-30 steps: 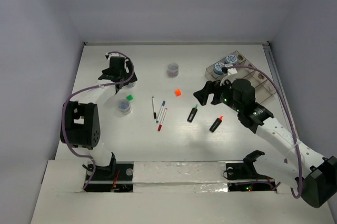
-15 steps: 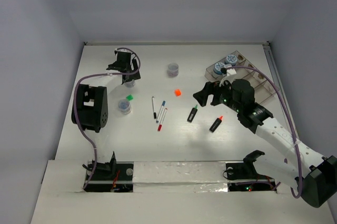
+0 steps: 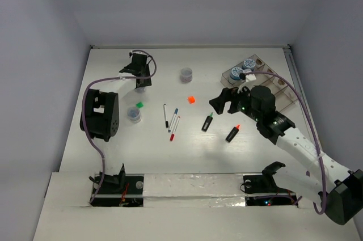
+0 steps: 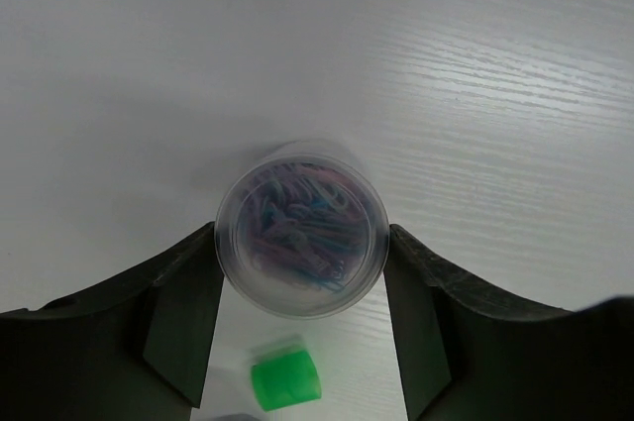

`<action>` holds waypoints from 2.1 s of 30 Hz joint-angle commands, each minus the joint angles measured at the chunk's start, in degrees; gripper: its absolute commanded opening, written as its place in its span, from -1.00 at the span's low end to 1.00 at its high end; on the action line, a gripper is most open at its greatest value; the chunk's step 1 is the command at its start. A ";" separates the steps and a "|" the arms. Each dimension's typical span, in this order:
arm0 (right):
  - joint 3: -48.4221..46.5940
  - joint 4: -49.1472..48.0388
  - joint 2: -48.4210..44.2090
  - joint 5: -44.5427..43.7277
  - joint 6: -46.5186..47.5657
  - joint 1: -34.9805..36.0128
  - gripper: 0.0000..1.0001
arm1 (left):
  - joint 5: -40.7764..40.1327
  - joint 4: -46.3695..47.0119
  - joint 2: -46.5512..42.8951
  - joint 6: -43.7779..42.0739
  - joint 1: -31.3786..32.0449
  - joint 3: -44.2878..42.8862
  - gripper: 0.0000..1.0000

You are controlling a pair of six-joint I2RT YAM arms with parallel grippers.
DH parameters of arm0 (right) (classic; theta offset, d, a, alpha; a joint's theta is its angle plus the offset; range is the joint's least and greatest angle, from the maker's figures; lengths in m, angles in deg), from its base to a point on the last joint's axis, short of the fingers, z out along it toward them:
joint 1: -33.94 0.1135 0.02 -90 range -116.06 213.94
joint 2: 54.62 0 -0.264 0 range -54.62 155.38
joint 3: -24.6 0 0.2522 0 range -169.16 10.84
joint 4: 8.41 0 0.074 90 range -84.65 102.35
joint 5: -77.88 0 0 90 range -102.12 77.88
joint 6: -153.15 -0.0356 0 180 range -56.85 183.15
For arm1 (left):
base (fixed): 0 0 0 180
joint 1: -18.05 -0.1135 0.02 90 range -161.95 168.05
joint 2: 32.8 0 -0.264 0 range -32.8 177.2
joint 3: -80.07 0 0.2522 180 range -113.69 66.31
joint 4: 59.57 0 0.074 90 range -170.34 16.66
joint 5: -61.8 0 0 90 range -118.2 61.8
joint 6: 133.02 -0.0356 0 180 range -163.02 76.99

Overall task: Sort the stationery into containers
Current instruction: Pick up the stationery from the corner of the board, then place the stationery in the storage box.

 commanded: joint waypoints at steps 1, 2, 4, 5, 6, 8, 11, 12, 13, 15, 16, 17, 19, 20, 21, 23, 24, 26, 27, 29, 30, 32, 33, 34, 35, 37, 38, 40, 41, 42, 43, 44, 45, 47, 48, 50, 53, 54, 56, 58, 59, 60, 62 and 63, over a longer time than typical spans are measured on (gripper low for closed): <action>0.03 -1.58 -3.01 -2.73 1.03 0.46 1.00 | -2.50 -1.98 -4.13 -2.19 3.84 -7.06 -1.00; 0.03 -1.49 -3.53 -3.17 0.94 0.46 1.00 | -3.37 -2.60 -5.53 -2.46 5.16 -8.56 -1.00; -0.67 0.00 -5.38 -4.84 0.85 0.46 1.00 | -3.04 -3.92 -6.60 -2.73 9.03 -13.20 -1.00; -1.11 2.10 -6.26 -5.72 0.68 0.46 1.00 | -2.51 -4.01 -7.38 -2.56 10.35 -14.54 -1.00; -1.55 3.16 -8.27 -8.60 0.41 0.46 1.00 | -1.98 -4.01 -7.57 -2.38 11.66 -15.77 -1.00; -3.04 7.01 -11.08 -12.82 0.06 0.46 1.00 | 0.29 -3.75 -7.48 -1.59 15.88 -18.85 -0.99; -4.88 10.72 -17.06 -21.26 0.41 0.46 1.00 | 1.54 -3.31 -5.90 -1.06 22.37 -22.89 -0.99; -5.42 12.64 -18.38 -24.33 0.41 0.46 1.00 | 1.71 -2.09 -4.77 -0.71 24.05 -23.77 -0.99; -5.77 13.27 -21.09 -25.40 0.15 0.46 1.00 | 1.98 -1.39 -4.15 -0.53 25.55 -25.44 -0.99; -6.65 14.07 -23.92 -27.51 0.06 0.46 0.99 | 3.99 -0.33 -1.26 0.52 29.42 -27.64 -0.98; -7.17 14.50 -25.06 -28.13 -0.03 0.46 0.99 | 4.70 0.81 -0.20 0.70 30.56 -30.26 -0.97; -8.48 15.64 -26.90 -28.75 -0.03 0.46 0.99 | 5.75 1.25 2.25 0.70 32.57 -31.85 -0.97; -9.98 16.79 -28.23 -29.45 0.06 0.46 0.98 | 6.98 1.96 4.99 0.96 33.91 -36.58 -0.97; -10.69 17.32 -29.02 -29.72 0.15 0.46 0.98 | 8.73 2.31 6.39 1.22 34.44 -38.18 -0.97; -11.83 18.37 -29.29 -29.89 0.15 0.46 0.98 | 9.70 2.57 9.19 1.57 34.96 -39.68 -0.97; -12.45 18.99 -29.73 -29.98 0.41 0.46 0.98 | 12.51 3.02 12.10 2.89 34.97 -44.94 -0.97; -12.63 19.60 -29.99 -29.90 0.50 0.46 0.98 | 13.05 2.84 15.08 3.16 35.49 -46.79 -0.97; -12.63 19.78 -30.08 -29.55 0.50 0.46 0.98 | 13.67 1.70 18.86 3.42 35.50 -52.24 -0.97; -12.45 19.70 -30.26 -29.02 0.58 0.46 0.98 | 13.93 1.52 19.93 3.51 36.02 -53.39 -0.96; -11.66 19.00 -30.61 -28.05 0.85 0.46 0.98 | 16.02 1.87 21.69 3.95 36.02 -55.59 -0.92; -11.31 18.21 -30.78 -27.27 0.94 0.46 0.98 | 16.48 2.14 23.27 4.12 36.02 -56.12 -0.92; -11.05 18.29 -30.96 -27.08 0.94 0.46 0.98 | 17.97 2.40 24.86 4.30 36.02 -57.70 -0.91; -10.96 18.55 -30.96 -27.17 1.02 0.46 0.98 | 18.15 2.40 26.00 4.30 36.55 -58.06 -0.91; -10.96 18.64 -30.87 -27.08 1.11 0.46 0.98 | 18.24 2.66 26.36 4.30 36.55 -58.32 -0.91; -10.87 18.73 -30.96 -27.17 1.11 0.46 0.98 | 18.50 2.93 26.71 4.30 36.55 -58.32 -0.91; -10.52 18.73 -30.79 -27.00 1.11 0.46 0.98 | 19.03 3.63 27.50 4.21 37.08 -58.32 -0.90; -10.43 18.64 -30.87 -26.91 1.20 0.46 0.98 | 19.29 3.81 27.76 4.21 37.60 -58.32 -0.89; -10.08 18.46 -30.61 -26.47 1.20 0.46 0.98 | 19.29 4.07 28.64 3.69 38.21 -58.41 -0.87; -9.99 18.38 -30.35 -26.29 1.20 0.46 0.98 | 19.12 4.07 28.99 3.43 38.22 -58.59 -0.86; -9.99 18.46 -30.26 -25.77 1.20 0.46 0.98 | 19.12 3.98 29.78 3.34 38.22 -58.76 -0.86; -9.90 18.38 -30.17 -25.68 1.20 0.46 0.98 | 19.12 3.81 30.05 3.16 38.22 -59.02 -0.86; -9.90 18.38 -30.08 -25.33 1.20 0.46 0.98 | 19.12 3.81 30.49 3.33 38.22 -59.20 -0.86; -9.82 18.12 -30.00 -25.06 1.11 0.46 0.98 | 19.12 3.98 31.01 3.42 38.22 -59.29 -0.86; -9.82 17.94 -29.82 -24.18 1.20 0.46 0.98 | 19.55 4.51 31.54 3.68 38.22 -59.64 -0.85; -9.82 17.85 -29.91 -24.09 1.20 0.46 0.98 | 19.64 4.51 32.24 3.77 38.22 -59.99 -0.85; -9.81 17.76 -29.73 -23.83 1.20 0.46 0.98 | 19.73 4.07 32.77 3.77 38.22 -60.96 -0.84; -9.55 17.76 -29.64 -23.57 1.20 0.46 0.98 | 18.77 3.55 33.21 2.90 38.75 -60.79 -0.84; -9.46 17.76 -29.56 -23.48 1.11 0.46 0.98 | 18.42 3.46 33.21 2.63 38.75 -60.70 -0.84; -9.29 17.59 -29.56 -22.95 1.03 0.46 0.98 | 17.72 3.11 33.39 2.19 38.75 -60.43 -0.84; -9.11 17.41 -29.38 -22.86 1.03 0.46 0.98 | 17.10 2.67 33.91 1.32 38.75 -60.43 -0.83; -9.20 17.32 -29.21 -22.86 1.03 0.46 0.98 | 16.75 2.58 34.09 1.14 38.75 -60.52 -0.82; -9.11 17.32 -29.12 -22.78 0.94 0.46 0.98 | 16.66 2.40 34.53 0.88 38.75 -60.52 -0.81; -9.03 17.15 -29.12 -22.69 0.85 0.46 0.99 | 16.74 2.14 34.79 0.61 39.27 -60.43 -0.72; -9.02 17.15 -28.86 -22.69 0.85 0.46 1.00 | 16.74 2.05 34.88 0.52 39.27 -60.43 -0.66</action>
